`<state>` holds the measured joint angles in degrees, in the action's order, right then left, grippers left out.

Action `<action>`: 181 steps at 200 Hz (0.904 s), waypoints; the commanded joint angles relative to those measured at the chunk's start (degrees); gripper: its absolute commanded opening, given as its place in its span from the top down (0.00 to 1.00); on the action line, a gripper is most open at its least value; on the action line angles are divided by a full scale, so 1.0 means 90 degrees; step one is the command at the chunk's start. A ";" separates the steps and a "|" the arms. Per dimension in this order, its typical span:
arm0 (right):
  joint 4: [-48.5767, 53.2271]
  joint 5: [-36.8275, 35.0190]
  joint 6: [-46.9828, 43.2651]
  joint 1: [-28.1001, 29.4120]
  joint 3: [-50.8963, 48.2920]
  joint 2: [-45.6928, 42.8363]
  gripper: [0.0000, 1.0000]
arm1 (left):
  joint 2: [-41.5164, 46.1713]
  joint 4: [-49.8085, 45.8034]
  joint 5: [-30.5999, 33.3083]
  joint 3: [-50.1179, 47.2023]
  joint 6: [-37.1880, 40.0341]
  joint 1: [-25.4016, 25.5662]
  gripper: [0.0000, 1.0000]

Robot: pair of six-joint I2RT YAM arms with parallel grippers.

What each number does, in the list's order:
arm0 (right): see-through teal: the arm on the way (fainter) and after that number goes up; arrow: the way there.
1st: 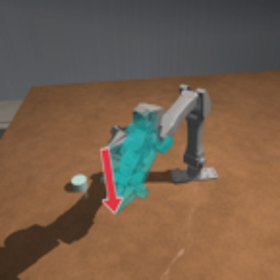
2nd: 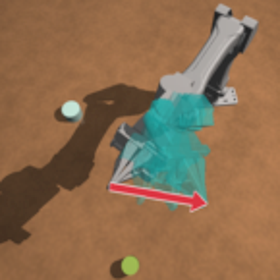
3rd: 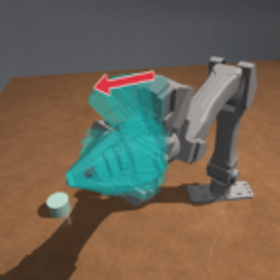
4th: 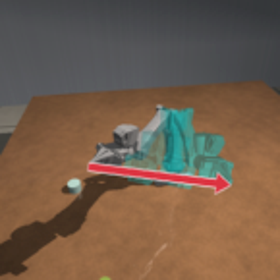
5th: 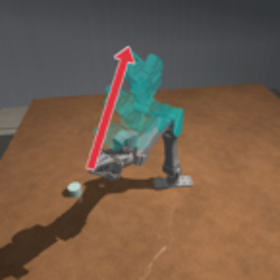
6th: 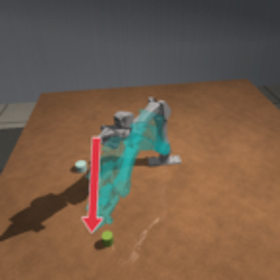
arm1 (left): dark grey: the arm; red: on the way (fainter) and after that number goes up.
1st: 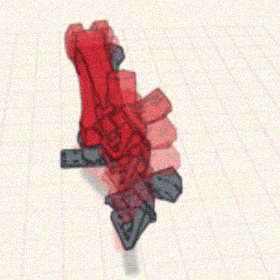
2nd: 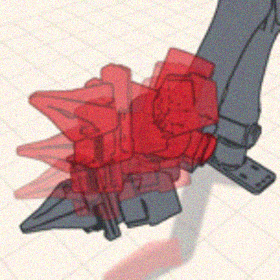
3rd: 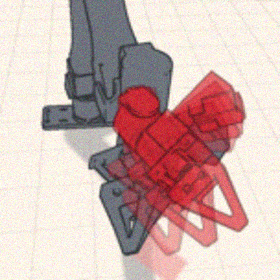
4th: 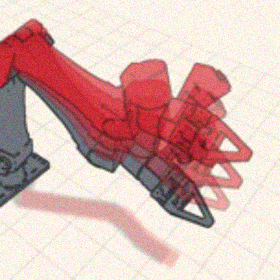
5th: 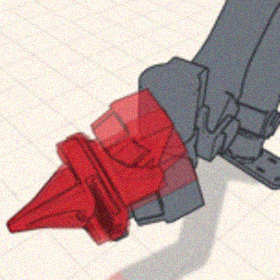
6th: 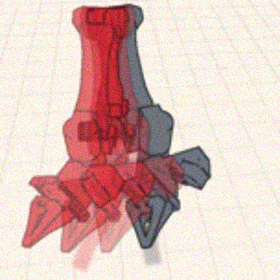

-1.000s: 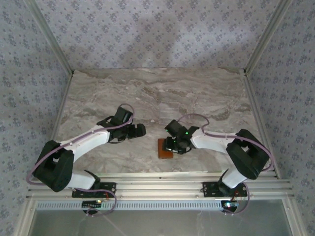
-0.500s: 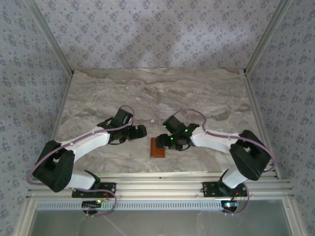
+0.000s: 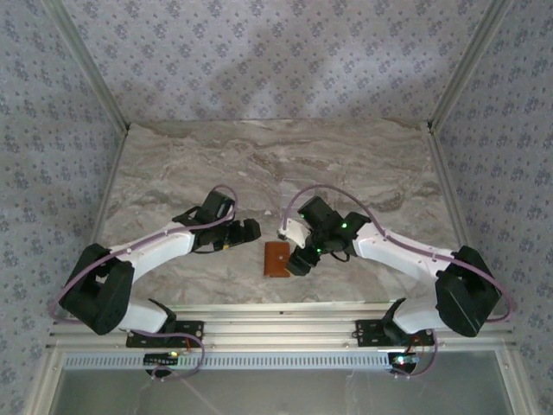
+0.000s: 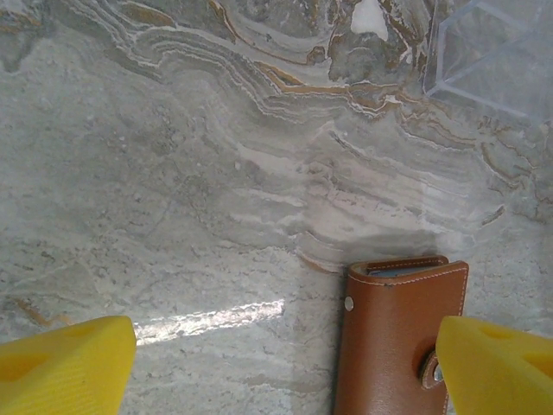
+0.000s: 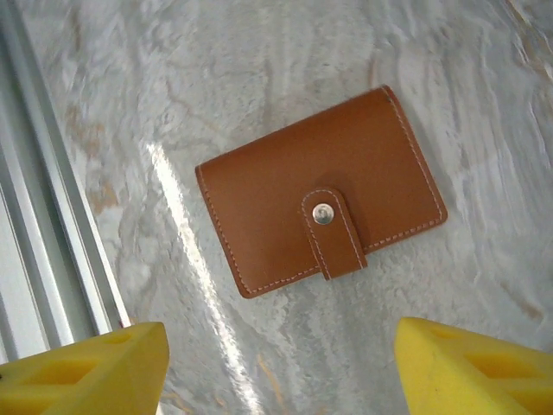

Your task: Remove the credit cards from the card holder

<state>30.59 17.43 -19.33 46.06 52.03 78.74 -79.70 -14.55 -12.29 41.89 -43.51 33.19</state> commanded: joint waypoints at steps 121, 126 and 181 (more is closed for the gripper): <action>-0.0331 -0.0019 -0.2864 -0.0079 0.1037 0.2083 0.44 | 0.0115 0.0142 -0.0016 -0.0397 -0.0326 0.0012 0.11; -0.0381 -0.0064 -0.2862 -0.0072 0.1026 0.2121 0.44 | 0.0121 0.0150 -0.0028 -0.0415 -0.0332 0.0010 0.11; -0.0469 -0.0032 -0.2969 0.0016 0.0943 0.2351 0.46 | 0.0033 0.0222 -0.0118 -0.0445 -0.0353 0.0013 0.11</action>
<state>26.65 17.28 -44.49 45.54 60.99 98.94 -79.59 -13.08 -12.47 37.87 -46.17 33.28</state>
